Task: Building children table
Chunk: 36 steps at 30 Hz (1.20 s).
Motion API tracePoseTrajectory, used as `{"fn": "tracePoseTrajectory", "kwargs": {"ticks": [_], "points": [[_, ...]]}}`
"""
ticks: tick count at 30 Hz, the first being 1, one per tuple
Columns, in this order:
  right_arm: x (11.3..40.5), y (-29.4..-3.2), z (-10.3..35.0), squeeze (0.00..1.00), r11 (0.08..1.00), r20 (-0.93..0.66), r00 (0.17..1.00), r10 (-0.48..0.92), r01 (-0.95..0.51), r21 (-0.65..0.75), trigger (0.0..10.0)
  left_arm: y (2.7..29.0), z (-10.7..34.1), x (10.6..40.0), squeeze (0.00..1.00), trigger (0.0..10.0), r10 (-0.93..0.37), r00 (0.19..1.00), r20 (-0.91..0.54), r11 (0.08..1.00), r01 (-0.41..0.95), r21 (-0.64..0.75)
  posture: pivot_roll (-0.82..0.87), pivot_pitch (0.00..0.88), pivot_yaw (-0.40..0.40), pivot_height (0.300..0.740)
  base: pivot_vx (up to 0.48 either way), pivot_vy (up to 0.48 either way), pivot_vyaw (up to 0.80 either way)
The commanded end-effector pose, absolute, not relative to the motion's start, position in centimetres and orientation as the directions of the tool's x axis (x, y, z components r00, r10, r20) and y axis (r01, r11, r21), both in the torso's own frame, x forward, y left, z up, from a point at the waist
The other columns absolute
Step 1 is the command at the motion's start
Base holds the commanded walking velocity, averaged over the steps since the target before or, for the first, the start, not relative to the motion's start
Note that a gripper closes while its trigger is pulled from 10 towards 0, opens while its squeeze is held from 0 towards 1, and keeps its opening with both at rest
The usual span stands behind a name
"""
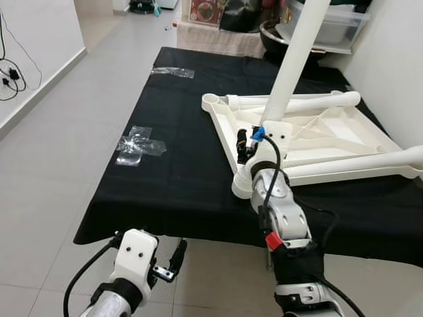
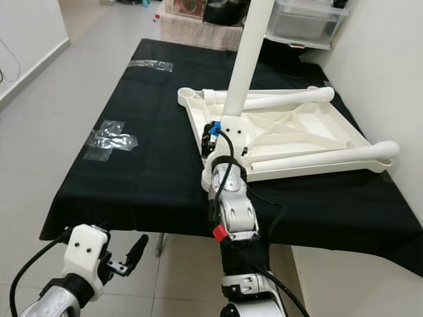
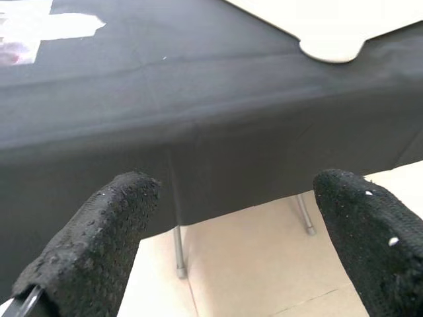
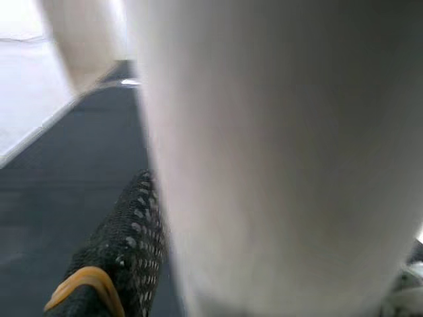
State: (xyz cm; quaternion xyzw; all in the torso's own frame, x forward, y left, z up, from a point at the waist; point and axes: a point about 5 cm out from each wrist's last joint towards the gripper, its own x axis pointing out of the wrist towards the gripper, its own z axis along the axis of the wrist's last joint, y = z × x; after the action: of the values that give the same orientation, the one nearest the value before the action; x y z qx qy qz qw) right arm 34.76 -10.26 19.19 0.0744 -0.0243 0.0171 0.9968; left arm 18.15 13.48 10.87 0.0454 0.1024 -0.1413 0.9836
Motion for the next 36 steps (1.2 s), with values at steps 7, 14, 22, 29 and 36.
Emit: {"fn": "tracePoseTrajectory", "kwargs": {"ticks": [7,14,22,29,36], "points": [[36.5,-12.6,19.4,0.00,0.890,0.099,0.901,0.422,-0.432,0.145,10.0,13.3,10.5,18.3,0.00,10.0,-0.279,0.935,-0.221,0.950,0.302,0.081,0.13,0.058,-0.128,0.740,0.000,0.000,0.00],[37.5,-14.0,20.6,0.00,0.754,0.076,0.758,0.648,-0.652,0.081,10.0,13.2,10.4,18.4,0.00,10.0,-0.276,0.936,-0.217,0.951,0.298,0.078,0.13,0.050,-0.137,0.740,0.000,0.000,0.00],[37.9,-13.1,22.2,0.00,0.506,0.071,0.513,0.855,-0.857,0.100,10.0,13.1,10.4,18.4,0.00,10.0,-0.274,0.938,-0.212,0.952,0.296,0.075,0.14,0.051,-0.144,0.740,0.000,0.000,0.00],[38.2,-10.6,23.3,0.00,0.354,0.058,0.356,0.933,-0.935,0.030,10.0,13.1,10.4,18.2,0.00,10.0,-0.273,0.938,-0.213,0.952,0.295,0.080,0.16,0.058,-0.150,0.740,0.000,0.000,0.00],[38.9,-9.9,23.0,0.00,0.446,0.083,0.447,0.891,-0.894,0.032,0.0,13.2,10.4,18.1,0.00,10.0,-0.273,0.938,-0.214,0.952,0.296,0.080,0.17,0.061,-0.148,0.740,0.000,0.000,0.00]]}}
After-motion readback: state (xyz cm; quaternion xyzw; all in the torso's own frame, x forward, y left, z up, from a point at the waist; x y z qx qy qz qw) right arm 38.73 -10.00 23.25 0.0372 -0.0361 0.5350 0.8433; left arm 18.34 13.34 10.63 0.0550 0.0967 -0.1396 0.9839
